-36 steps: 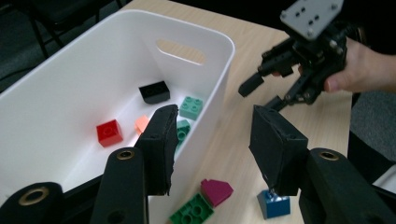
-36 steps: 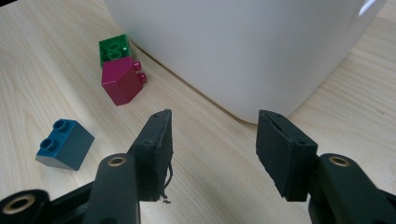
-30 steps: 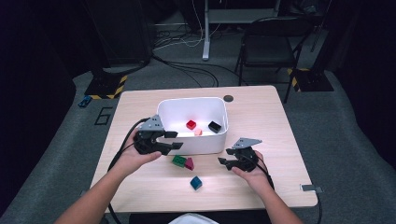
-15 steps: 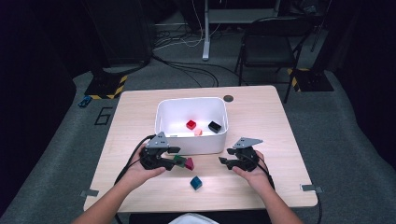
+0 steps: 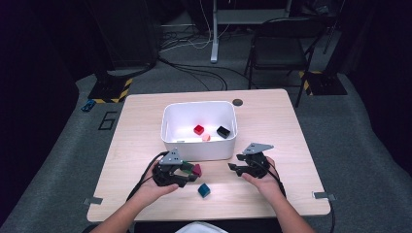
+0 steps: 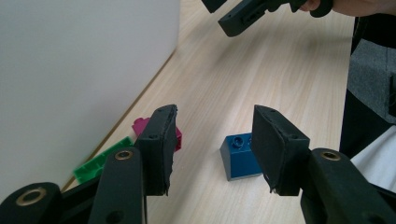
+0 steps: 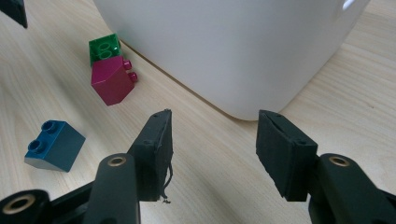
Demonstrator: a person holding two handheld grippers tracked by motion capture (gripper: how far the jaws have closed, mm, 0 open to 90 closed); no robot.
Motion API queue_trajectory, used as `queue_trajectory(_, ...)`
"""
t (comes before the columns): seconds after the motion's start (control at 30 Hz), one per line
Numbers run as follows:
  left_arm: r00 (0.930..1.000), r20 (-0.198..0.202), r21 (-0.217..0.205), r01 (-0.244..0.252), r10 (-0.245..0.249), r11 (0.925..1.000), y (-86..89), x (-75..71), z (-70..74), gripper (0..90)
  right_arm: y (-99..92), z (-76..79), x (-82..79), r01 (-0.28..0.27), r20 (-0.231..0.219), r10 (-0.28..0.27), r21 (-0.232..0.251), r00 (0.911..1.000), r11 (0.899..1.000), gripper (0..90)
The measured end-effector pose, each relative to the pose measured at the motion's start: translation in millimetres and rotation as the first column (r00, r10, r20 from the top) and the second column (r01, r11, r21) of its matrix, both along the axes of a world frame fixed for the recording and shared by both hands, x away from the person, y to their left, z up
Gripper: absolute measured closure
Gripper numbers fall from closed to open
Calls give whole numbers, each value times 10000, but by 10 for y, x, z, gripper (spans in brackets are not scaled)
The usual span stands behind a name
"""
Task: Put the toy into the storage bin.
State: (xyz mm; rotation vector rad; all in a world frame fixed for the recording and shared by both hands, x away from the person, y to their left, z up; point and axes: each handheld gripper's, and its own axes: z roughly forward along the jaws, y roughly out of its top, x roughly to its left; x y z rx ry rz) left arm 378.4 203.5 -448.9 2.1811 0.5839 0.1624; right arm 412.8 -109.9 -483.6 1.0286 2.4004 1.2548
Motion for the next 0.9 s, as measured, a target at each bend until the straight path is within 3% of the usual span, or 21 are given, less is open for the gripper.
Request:
queue_trajectory(0.3, 9990, -416, 4, 138, -137, 9999, -144, -53, -207, 484, -15, 3, 2, 47, 56, -47, 8, 10000, 10000, 457)
queue_trajectory(0.5, 9986, -523, 25, -83, 84, 10000, -232, -73, -378, 474, -21, -2, 8, 34, 70, -34, -8, 10000, 10000, 457)
queue_trajectory(0.9, 9966, -810, 111, 142, -132, 9998, -319, -72, -472, 457, -28, -3, 9, 45, 64, -45, 7, 10000, 10000, 457)
